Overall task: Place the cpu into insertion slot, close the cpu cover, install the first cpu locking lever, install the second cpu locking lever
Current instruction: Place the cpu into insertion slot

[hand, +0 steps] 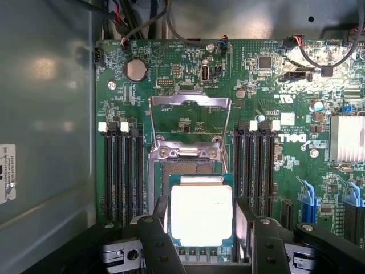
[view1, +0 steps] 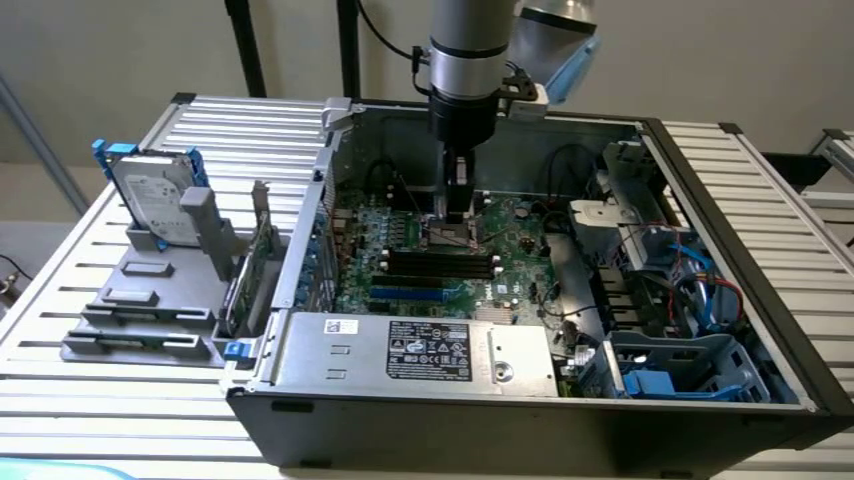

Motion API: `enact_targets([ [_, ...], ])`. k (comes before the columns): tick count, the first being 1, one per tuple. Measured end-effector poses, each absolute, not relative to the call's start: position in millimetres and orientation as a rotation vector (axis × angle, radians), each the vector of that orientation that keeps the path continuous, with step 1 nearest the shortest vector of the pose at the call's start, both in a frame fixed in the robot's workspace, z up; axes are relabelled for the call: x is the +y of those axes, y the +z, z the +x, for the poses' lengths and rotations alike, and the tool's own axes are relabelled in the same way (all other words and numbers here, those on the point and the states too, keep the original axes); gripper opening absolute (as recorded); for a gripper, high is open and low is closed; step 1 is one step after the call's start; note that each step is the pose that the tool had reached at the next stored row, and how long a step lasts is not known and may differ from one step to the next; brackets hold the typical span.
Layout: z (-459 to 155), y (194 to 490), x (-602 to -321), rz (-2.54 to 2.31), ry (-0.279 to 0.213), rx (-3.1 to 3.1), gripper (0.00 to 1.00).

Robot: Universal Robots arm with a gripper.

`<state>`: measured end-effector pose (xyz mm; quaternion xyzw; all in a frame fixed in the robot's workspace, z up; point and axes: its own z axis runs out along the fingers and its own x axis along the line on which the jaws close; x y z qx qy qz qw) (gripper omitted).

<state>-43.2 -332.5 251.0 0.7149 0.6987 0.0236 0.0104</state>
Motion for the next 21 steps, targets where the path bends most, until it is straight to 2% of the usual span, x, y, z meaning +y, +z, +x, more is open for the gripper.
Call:
enact_targets([
  [21,-43.4,216.3,-326.6,2.231,0.074,2.181,0.55],
])
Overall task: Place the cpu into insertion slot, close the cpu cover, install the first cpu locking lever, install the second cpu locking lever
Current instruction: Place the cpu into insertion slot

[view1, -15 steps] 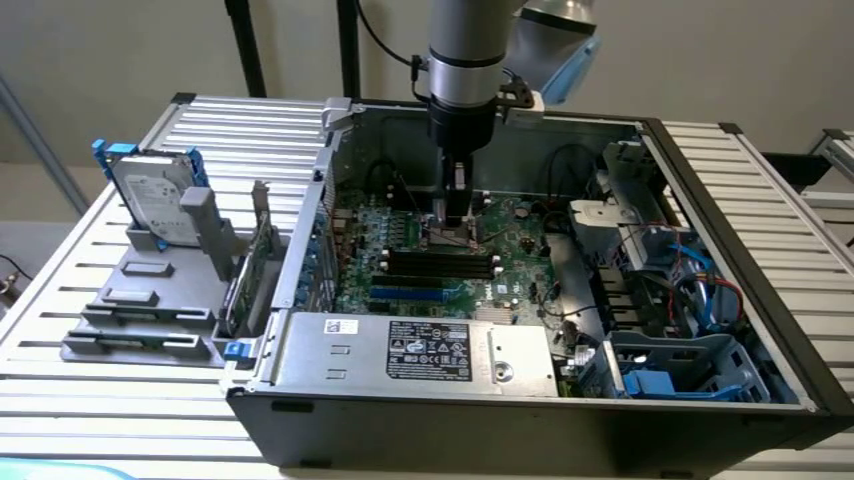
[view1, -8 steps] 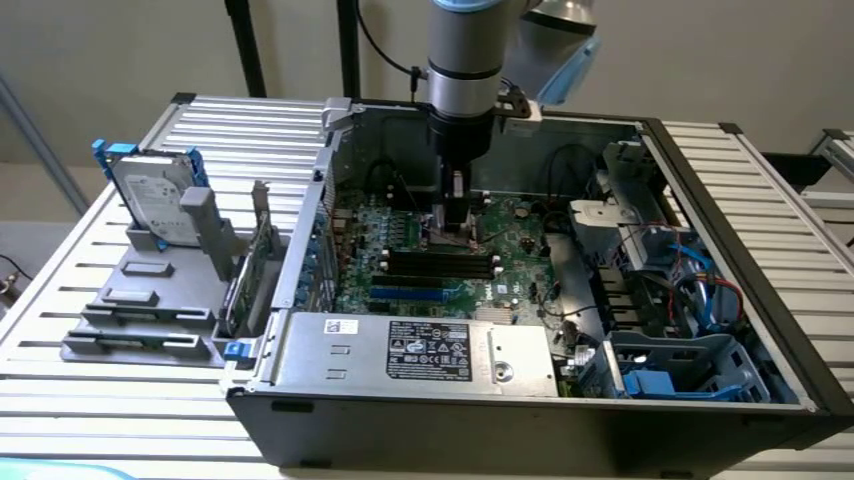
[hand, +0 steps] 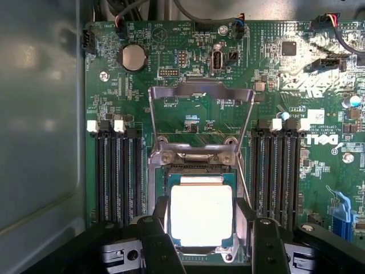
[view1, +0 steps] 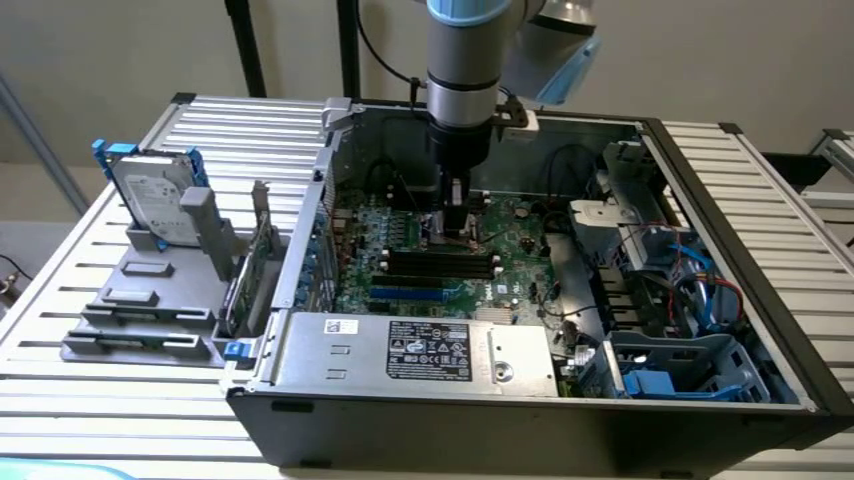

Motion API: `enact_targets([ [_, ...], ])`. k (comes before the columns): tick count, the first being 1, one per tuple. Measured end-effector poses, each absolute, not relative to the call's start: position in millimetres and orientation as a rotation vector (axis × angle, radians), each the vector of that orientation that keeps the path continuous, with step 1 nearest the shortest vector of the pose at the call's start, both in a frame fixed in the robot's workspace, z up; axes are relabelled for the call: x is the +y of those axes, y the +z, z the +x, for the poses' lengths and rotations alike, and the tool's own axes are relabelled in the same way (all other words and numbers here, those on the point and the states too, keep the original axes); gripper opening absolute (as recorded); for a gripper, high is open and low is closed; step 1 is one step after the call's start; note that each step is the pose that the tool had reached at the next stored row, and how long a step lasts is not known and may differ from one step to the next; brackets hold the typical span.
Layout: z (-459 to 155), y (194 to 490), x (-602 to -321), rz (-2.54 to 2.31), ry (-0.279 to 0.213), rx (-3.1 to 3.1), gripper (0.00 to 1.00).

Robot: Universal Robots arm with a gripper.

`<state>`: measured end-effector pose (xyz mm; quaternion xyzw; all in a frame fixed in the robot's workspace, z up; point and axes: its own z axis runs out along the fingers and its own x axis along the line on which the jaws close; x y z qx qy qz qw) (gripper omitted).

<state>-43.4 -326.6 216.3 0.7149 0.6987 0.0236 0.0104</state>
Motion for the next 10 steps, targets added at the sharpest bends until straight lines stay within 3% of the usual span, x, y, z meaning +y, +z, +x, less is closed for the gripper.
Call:
enact_targets([
  [10,-43.4,212.0,-326.0,2.234,0.073,2.179,0.55],
])
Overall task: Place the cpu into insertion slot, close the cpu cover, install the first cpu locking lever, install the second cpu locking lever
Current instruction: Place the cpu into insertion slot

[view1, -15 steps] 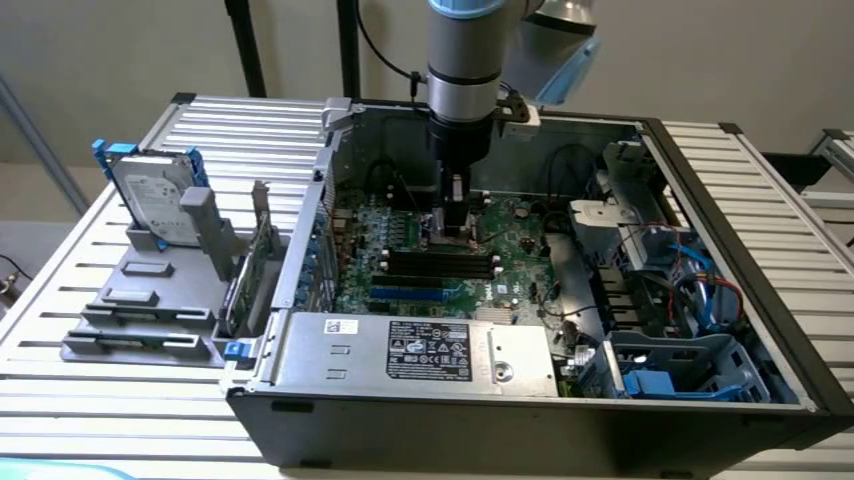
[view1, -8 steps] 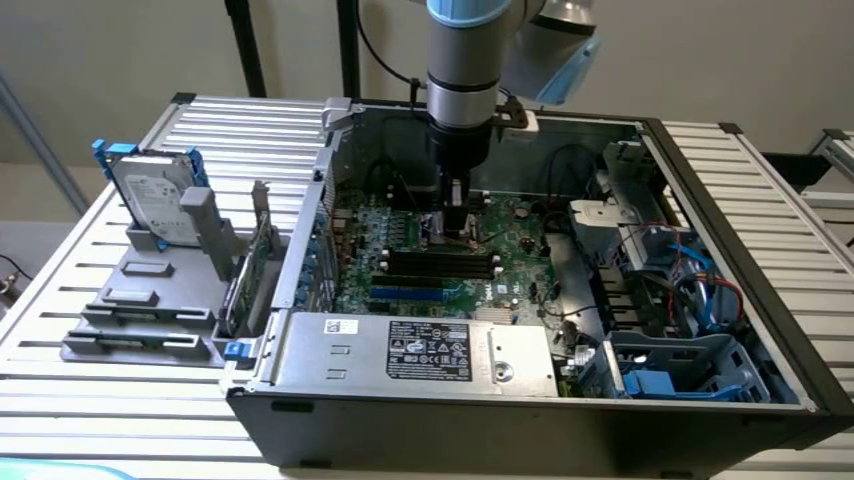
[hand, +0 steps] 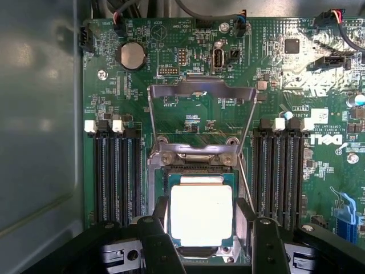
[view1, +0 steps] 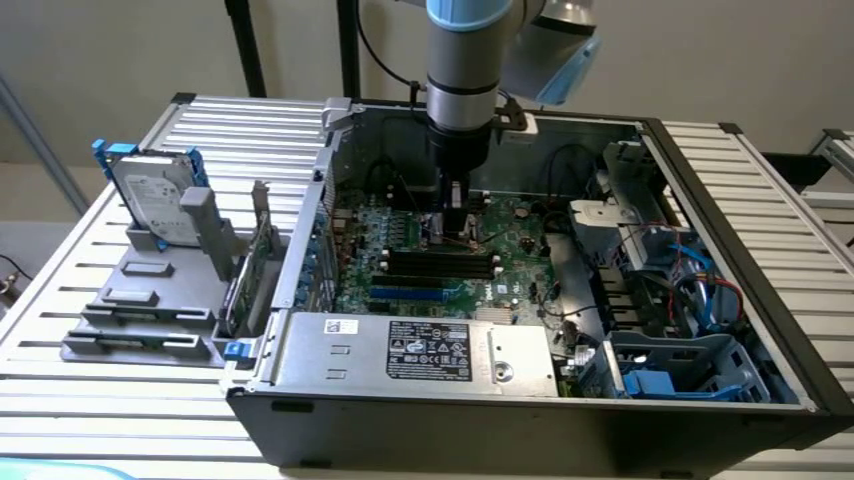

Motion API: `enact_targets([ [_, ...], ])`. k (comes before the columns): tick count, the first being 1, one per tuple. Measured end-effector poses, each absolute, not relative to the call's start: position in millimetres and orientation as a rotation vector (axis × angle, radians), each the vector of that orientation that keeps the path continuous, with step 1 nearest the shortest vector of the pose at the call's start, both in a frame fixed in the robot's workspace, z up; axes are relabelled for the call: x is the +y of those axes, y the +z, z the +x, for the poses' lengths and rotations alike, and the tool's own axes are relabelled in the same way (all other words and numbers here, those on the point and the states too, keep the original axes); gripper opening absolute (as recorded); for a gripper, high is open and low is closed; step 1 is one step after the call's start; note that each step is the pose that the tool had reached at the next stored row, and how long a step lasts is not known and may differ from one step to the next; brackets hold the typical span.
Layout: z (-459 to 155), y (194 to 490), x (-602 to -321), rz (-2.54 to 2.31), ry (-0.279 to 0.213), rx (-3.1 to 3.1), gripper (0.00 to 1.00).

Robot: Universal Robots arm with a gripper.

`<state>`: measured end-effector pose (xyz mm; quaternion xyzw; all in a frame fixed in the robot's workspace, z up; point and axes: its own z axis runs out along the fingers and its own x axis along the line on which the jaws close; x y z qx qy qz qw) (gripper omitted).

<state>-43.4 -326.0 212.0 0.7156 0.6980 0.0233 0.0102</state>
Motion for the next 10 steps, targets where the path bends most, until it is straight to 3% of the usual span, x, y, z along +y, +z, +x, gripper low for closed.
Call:
enact_targets([
  [10,-43.4,208.7,-325.3,2.237,0.068,2.18,0.55],
])
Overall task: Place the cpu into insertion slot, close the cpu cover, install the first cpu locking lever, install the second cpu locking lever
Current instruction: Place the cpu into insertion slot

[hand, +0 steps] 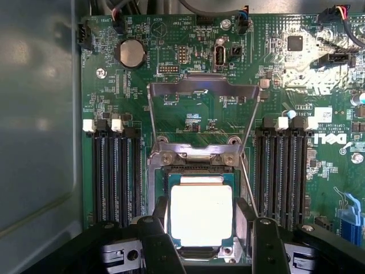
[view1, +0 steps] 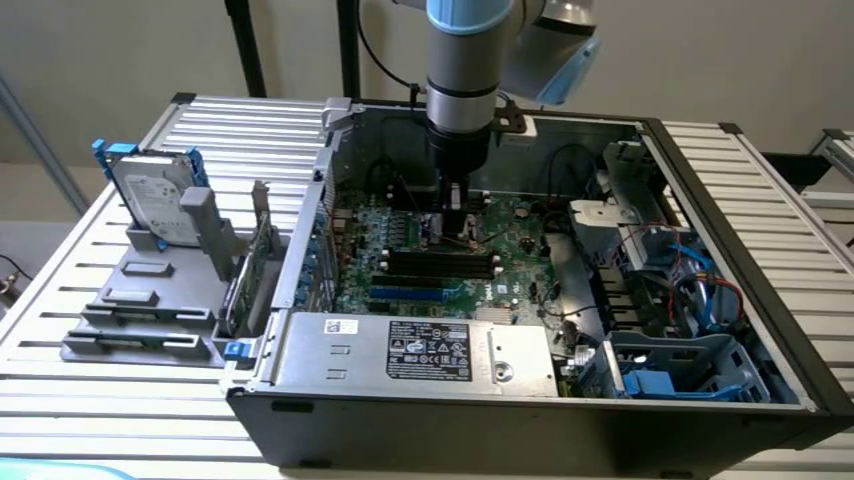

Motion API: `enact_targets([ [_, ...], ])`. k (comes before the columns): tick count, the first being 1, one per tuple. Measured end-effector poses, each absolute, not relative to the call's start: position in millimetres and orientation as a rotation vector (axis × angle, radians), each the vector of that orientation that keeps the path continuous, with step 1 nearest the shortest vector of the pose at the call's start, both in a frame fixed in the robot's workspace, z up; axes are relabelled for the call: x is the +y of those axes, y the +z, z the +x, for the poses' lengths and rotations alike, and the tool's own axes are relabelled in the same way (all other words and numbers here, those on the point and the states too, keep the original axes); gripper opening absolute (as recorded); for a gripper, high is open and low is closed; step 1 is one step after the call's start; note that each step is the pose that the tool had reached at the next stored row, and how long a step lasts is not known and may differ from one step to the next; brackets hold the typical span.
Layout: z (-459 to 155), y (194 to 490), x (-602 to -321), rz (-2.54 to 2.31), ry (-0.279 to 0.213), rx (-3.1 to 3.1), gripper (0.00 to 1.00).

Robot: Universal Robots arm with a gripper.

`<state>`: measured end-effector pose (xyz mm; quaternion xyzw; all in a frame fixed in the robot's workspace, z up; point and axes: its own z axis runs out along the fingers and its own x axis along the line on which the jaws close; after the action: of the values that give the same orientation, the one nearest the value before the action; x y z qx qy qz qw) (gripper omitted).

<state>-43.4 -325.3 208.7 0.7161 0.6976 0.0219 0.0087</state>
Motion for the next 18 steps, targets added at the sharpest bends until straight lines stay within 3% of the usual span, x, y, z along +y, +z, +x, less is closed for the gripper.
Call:
enact_targets([
  [18,-40.0,204.4,-323.9,2.25,0.041,2.186,0.55],
])
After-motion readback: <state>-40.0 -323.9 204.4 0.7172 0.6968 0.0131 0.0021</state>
